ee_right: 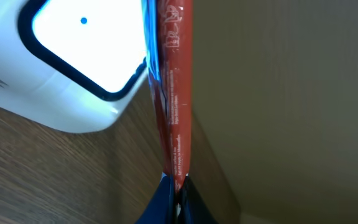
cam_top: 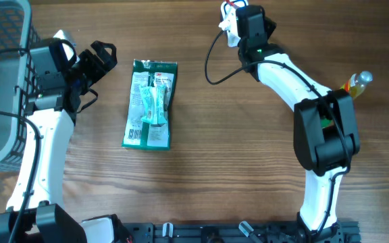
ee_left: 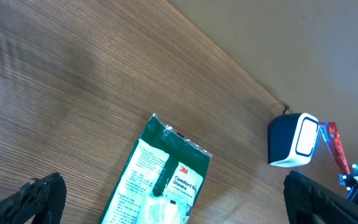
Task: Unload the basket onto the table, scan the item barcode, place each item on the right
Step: 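Raise the red tube with the right gripper under the white scanner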
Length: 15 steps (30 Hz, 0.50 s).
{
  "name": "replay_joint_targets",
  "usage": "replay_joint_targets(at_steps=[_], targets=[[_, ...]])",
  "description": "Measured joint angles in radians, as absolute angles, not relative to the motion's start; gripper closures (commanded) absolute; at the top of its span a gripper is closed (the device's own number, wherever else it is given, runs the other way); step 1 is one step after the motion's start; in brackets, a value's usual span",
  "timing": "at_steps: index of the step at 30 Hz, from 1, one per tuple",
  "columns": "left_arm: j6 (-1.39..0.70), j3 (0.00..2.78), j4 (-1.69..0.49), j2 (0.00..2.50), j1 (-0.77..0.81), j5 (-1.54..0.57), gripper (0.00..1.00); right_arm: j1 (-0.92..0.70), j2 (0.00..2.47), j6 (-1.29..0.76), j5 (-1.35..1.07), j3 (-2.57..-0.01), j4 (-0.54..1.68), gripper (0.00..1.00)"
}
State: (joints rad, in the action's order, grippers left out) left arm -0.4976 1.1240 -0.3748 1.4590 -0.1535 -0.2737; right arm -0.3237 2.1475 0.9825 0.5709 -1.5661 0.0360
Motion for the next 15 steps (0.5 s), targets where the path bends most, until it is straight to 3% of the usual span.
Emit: replay_joint_targets(at_steps=[15], targets=[[-0.498, 1.124, -0.375, 1.459, -0.154, -0.274, 0.0, -0.304, 2.229, 1.122, 0.633, -1.564, 0.034, 0.96]])
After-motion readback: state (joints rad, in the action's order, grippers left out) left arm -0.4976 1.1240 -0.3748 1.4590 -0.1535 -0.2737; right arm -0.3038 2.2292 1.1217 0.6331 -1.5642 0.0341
